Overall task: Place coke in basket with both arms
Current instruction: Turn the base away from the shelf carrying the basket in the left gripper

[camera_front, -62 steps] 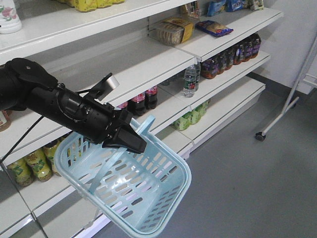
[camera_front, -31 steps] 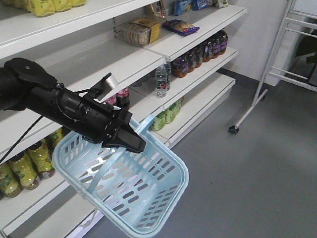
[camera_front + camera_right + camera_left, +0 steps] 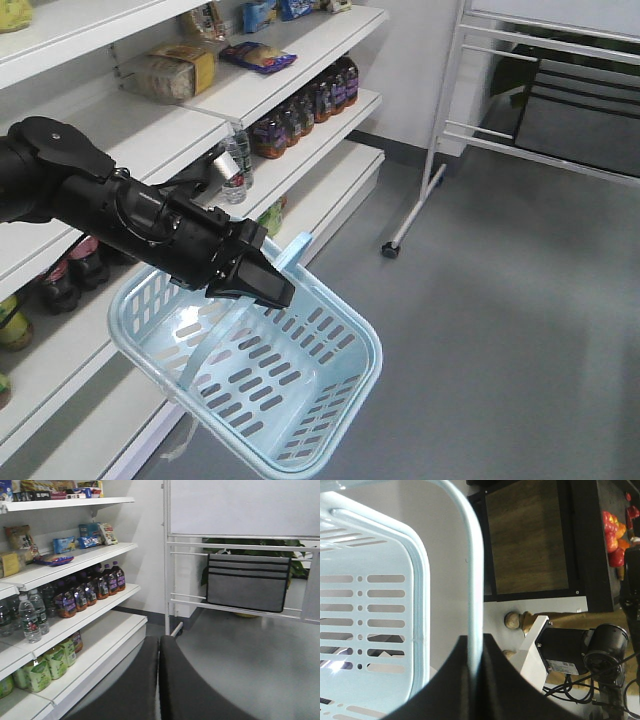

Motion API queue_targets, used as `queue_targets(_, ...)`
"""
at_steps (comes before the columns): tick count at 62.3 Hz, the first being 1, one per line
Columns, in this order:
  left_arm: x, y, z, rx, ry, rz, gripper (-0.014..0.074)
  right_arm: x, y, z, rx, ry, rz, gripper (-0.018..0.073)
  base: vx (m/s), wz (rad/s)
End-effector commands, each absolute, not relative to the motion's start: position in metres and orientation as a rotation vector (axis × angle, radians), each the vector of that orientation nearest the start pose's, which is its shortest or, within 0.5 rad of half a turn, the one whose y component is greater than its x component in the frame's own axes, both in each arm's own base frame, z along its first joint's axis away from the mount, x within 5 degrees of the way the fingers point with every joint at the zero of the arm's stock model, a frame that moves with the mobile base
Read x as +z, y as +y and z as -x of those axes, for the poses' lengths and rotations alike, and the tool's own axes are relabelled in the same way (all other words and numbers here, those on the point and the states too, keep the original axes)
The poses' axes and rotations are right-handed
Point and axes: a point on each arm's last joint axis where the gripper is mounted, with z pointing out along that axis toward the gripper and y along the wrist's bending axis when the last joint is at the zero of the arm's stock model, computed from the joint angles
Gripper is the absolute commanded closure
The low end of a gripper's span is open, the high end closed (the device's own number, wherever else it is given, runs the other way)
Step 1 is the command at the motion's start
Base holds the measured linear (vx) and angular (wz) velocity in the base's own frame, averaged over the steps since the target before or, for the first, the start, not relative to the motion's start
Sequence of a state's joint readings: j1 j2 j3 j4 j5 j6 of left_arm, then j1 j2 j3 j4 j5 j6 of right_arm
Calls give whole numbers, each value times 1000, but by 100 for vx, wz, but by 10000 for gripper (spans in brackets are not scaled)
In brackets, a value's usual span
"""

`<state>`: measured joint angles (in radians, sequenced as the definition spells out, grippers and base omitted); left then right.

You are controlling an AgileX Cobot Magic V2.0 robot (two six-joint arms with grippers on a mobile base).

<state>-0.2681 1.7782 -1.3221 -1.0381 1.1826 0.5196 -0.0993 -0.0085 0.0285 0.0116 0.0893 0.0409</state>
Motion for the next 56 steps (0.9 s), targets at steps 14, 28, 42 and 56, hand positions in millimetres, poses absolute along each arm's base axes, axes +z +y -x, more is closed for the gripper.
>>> queue_targets(14, 303, -168, -316, -1465, 2503, -497, 602, 197, -6, -56, -51, 1520, -114, 569, 4, -32)
queue_targets(28, 303, -168, -316, -1465, 2503, -497, 602, 197, -6, -56, -51, 1520, -114, 569, 3, -26)
queue_targets(42, 303, -168, -316, -1465, 2503, -497, 602, 197, -6, -56, -51, 1520, -114, 569, 4, -25)
queue_targets(56, 303, -168, -316, -1465, 2503, -497, 602, 197, -6, -56, -51, 1520, -114, 569, 4, -26)
